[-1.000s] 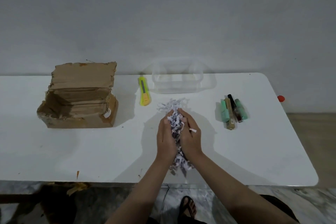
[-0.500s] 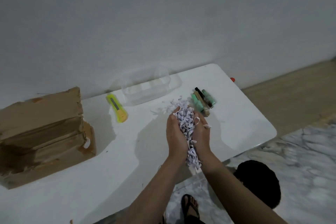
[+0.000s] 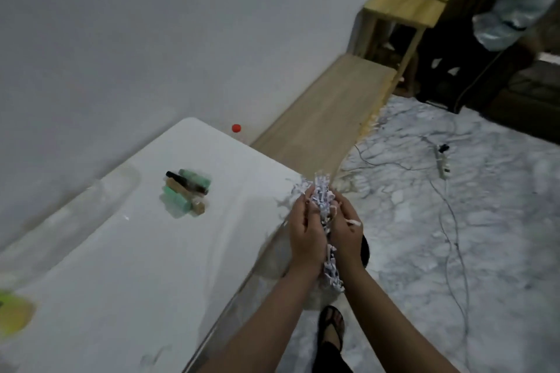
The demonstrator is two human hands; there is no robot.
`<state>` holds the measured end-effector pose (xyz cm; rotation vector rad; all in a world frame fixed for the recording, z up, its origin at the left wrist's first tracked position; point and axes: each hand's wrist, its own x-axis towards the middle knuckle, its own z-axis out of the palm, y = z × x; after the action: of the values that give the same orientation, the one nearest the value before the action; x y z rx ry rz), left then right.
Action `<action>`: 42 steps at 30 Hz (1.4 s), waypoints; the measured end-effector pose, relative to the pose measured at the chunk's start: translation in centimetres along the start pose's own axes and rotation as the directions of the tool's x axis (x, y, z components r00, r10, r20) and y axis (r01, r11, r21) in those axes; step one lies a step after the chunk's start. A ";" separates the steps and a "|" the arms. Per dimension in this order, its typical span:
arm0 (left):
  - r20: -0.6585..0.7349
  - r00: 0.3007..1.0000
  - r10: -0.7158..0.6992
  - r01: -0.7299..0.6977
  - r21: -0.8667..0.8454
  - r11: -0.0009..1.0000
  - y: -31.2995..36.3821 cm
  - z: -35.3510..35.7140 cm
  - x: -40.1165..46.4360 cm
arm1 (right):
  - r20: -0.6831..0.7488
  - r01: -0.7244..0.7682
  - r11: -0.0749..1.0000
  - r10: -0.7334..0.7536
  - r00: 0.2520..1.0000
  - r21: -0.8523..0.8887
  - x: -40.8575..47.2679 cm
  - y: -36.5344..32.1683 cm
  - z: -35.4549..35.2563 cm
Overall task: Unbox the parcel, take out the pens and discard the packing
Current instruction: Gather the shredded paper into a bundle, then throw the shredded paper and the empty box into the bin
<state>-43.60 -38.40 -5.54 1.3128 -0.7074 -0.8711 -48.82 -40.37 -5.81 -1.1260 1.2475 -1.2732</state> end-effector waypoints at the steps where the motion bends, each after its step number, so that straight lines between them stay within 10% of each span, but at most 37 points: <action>1: 0.033 0.999 -0.018 0.018 0.011 1.000 -0.6 1.8 0.3 | -0.038 -0.014 1.000 0.014 0.999 -0.006 1.1 0.4 -1.5; 12: 0.029 0.868 -0.496 0.480 0.208 0.852 -14.7 16.8 6.9 | -0.215 -0.450 0.893 0.439 0.872 -0.005 15.0 11.8 -12.1; 24: 0.022 0.633 -0.774 0.654 0.520 0.549 -31.8 19.8 16.4 | -0.040 -0.694 0.658 0.717 0.696 -0.292 26.1 29.7 -17.3; 36: -0.037 0.652 -0.758 0.686 0.455 0.567 -29.0 19.3 14.3 | -0.056 -0.701 0.658 0.717 0.695 -0.275 25.2 26.0 -18.2; 42: -0.026 0.774 -0.633 0.586 0.411 0.699 -22.3 17.0 9.9 | -0.052 -0.617 0.752 0.624 0.780 -0.230 21.0 19.7 -16.0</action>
<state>-56.07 -56.45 -25.64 1.9390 -0.5495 -1.4060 -65.67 -59.70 -26.53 -0.7678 1.6082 -0.6063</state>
